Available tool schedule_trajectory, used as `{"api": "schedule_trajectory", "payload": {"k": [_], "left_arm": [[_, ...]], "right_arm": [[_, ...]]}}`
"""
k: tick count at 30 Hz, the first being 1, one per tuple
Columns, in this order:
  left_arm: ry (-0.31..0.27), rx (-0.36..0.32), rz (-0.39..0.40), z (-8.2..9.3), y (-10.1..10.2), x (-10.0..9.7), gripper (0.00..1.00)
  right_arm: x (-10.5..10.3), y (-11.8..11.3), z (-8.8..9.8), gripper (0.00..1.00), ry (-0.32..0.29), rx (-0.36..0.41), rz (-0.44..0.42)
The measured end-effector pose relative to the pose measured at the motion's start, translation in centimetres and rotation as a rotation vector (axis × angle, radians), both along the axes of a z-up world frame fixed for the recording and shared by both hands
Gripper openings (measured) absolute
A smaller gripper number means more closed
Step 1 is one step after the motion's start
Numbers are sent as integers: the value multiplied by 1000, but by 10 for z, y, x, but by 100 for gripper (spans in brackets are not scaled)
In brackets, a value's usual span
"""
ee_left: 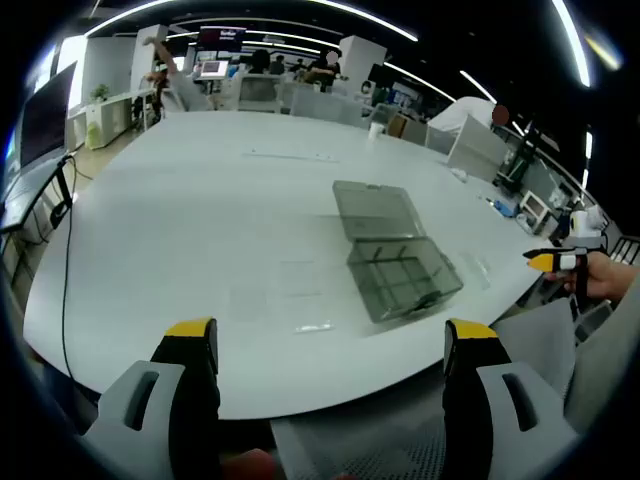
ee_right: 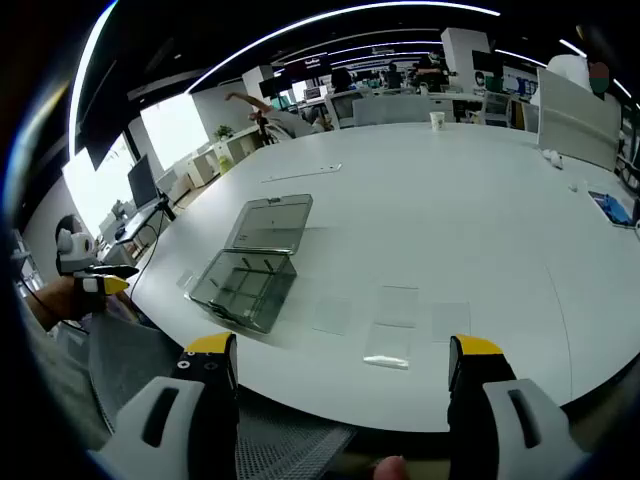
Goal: Insert the divider into the dual guide fixture by aligning both edges with the guide slots and pushing it downward to the bottom, including one-sided entry, uneven engagement, binding, and posture correction.
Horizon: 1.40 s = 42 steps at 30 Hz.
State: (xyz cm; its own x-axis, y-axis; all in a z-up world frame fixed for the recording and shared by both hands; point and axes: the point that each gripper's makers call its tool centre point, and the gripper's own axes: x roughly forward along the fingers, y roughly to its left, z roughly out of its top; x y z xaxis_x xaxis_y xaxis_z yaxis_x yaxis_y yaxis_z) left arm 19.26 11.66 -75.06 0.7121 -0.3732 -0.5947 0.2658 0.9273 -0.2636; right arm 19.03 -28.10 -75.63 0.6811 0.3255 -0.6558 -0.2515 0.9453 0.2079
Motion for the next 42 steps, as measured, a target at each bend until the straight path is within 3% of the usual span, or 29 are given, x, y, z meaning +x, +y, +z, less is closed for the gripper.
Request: {"api": "schedule_trajectory", "payload": {"k": [42], "left_arm": [[-3,-1,0,0,1,1,92]], "right_arm": [[-1,-2,-2,85,4,-4,-11]]}}
